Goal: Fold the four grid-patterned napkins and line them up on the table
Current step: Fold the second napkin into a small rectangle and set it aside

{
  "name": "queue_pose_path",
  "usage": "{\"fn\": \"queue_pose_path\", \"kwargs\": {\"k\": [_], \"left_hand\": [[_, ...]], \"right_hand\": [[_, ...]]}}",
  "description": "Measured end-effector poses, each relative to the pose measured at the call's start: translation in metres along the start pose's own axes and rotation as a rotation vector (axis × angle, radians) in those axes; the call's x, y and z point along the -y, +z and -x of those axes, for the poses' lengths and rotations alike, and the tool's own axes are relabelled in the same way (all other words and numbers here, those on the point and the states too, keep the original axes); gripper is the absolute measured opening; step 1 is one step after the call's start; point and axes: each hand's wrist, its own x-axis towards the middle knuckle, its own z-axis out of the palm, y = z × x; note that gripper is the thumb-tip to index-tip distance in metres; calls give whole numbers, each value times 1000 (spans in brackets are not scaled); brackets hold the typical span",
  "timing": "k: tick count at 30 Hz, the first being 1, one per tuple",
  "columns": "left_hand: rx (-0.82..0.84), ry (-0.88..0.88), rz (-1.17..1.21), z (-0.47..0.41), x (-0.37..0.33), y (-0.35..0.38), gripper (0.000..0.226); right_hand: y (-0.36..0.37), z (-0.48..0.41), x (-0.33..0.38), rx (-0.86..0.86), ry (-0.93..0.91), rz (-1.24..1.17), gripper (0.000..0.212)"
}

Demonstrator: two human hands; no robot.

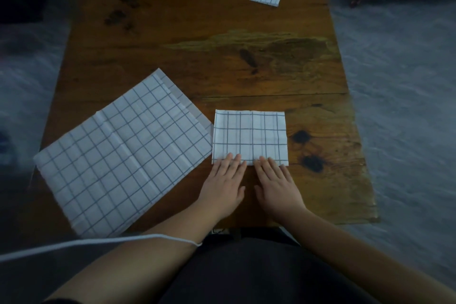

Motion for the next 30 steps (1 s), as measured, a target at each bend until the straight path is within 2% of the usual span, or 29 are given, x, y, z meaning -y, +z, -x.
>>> {"fn": "queue_pose_path", "kwargs": {"k": [13,19,24,30], "left_hand": [[29,-165,99,24,41,3,63],[-105,-155,179,4,21,-12,53],[-105,-46,288,-27,1,-20,49],[-55,-95,392,-42,-24,-15,48]], "right_hand": [[-10,20,-63,26,121,1,60],[-26,-11,-50,-109,57,-15,40],[-39,-43,-49,-25,-14,-11,20],[-49,-44,-44,-10,-19,-7,16]]}}
